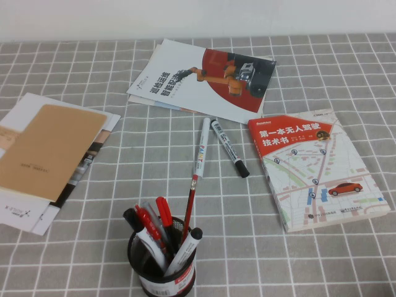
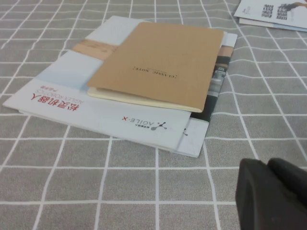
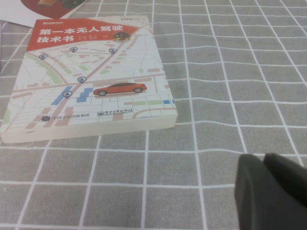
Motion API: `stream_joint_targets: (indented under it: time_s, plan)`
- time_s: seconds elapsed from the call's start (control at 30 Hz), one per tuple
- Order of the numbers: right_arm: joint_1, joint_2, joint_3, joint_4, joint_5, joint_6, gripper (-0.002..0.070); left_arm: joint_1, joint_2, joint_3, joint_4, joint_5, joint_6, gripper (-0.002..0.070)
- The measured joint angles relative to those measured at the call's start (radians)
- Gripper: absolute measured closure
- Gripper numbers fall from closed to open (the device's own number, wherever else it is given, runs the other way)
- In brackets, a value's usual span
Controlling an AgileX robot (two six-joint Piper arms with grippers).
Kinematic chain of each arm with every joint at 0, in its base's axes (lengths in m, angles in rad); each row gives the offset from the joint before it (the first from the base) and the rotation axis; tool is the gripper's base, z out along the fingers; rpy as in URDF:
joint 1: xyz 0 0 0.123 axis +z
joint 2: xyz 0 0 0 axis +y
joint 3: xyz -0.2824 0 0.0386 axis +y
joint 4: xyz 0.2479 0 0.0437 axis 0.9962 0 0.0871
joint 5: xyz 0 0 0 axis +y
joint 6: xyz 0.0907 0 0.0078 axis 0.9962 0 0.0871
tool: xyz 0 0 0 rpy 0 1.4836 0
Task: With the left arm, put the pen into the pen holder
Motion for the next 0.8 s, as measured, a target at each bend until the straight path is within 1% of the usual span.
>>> stream_joint_targets:
  time_s: [0.27,0.37,0.6,0.8]
  plan:
    - [0.000,0.000,0.000,0.000,0.000,0.000,0.0691,0.000,0.000,0.000,0.000,-0.012,0.000,0.0676]
    - [0.000,0.000,0.000,0.000,0.000,0.000,0.0691,0.000,0.000,0.000,-0.022,-0.021,-0.017,0.0676]
    - [0.000,0.000,0.000,0.000,0.000,0.000,0.0691,0.000,0.000,0.000,-0.180,-0.096,-0.192,0.0676]
    - [0.000,0.000,0.000,0.000,0.000,0.000,0.0691,0.000,0.000,0.000,-0.340,-0.149,-0.270,0.0676]
